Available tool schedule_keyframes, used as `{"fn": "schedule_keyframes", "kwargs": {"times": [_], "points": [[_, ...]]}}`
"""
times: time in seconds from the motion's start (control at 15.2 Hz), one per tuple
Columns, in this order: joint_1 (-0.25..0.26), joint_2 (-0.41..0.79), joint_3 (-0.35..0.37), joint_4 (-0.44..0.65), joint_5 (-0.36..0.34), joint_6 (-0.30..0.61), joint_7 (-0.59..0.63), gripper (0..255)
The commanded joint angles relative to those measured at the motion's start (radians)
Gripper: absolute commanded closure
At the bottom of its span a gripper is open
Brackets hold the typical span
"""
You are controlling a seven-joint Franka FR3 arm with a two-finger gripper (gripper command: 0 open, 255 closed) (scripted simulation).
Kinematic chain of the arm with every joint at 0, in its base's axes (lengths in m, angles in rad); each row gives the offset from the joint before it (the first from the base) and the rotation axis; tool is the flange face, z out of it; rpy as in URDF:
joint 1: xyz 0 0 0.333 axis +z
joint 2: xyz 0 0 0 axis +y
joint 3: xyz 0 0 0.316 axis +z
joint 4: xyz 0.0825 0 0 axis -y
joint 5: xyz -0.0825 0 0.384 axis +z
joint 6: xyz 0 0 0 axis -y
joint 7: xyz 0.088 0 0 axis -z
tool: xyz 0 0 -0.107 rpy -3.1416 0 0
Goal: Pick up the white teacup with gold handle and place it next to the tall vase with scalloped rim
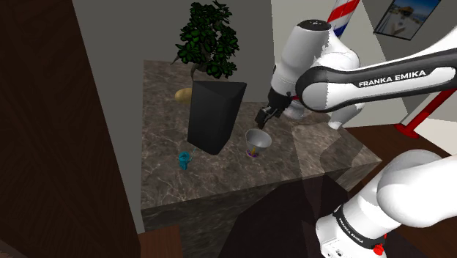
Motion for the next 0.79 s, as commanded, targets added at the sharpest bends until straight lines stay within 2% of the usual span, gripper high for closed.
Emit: {"fn": "schedule_keyframes", "kwargs": {"times": [0.0,0.2,0.46,0.73], "points": [[-0.015,0.069,0.033,-0.011,-0.035,0.066,0.040,0],[-0.048,0.179,0.087,-0.020,-0.112,0.156,0.120,0],[-0.108,0.338,0.159,-0.006,-0.270,0.248,0.266,0],[-0.138,0.400,0.160,-0.007,-0.351,0.300,0.322,0]]}}
